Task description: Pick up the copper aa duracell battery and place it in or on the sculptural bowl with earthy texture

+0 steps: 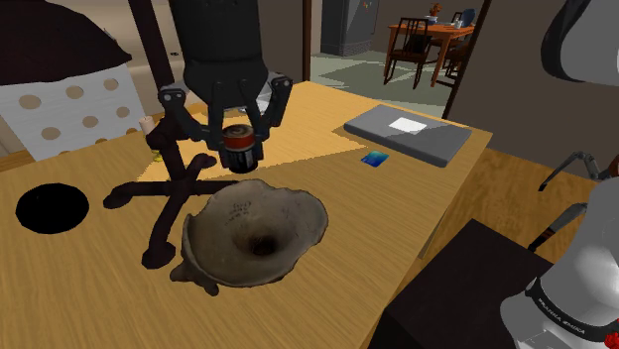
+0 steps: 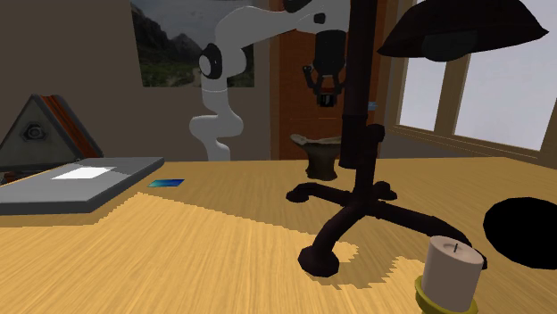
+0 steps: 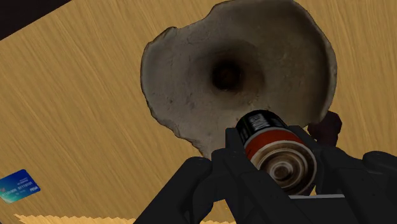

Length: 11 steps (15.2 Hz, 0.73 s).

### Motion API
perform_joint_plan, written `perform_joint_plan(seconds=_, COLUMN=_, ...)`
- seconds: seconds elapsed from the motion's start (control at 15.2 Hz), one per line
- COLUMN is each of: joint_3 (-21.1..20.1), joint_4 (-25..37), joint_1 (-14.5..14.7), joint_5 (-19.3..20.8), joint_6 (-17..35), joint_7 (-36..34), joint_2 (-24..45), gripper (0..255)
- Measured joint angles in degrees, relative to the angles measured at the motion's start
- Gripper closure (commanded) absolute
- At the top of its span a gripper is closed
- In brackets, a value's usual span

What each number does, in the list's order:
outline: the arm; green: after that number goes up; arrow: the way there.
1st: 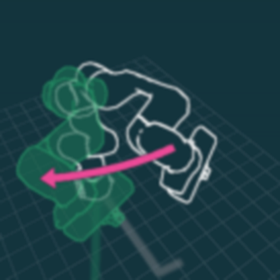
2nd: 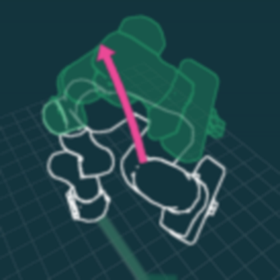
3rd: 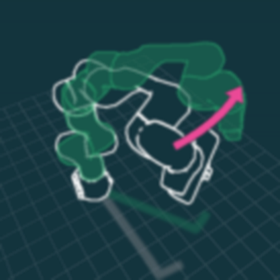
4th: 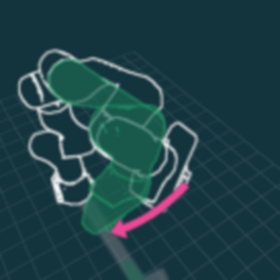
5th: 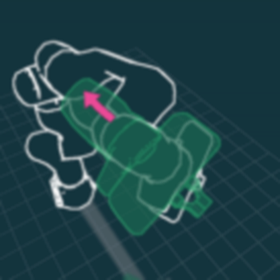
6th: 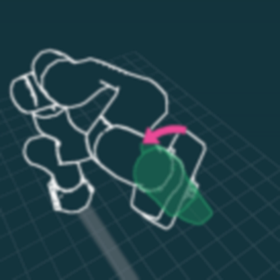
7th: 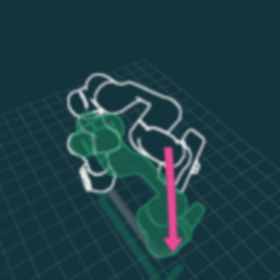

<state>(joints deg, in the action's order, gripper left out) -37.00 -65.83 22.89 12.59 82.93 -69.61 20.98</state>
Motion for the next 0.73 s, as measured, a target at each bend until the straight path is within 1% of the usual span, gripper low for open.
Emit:
perform_joint_plan(seconds=0.2, joint_3=-0.13, joint_4=-2.53, joint_1=-0.07, joint_5=-0.20, joint_6=2.14, joint_7=-0.69, joint_2=-0.37, gripper=255)
perform_joint_plan(seconds=0.73, joint_3=-0.15, joint_4=-11.91, joint_1=-2.14, joint_5=-1.49, joint_6=9.50, joint_7=-0.58, joint_2=-2.56, gripper=255)
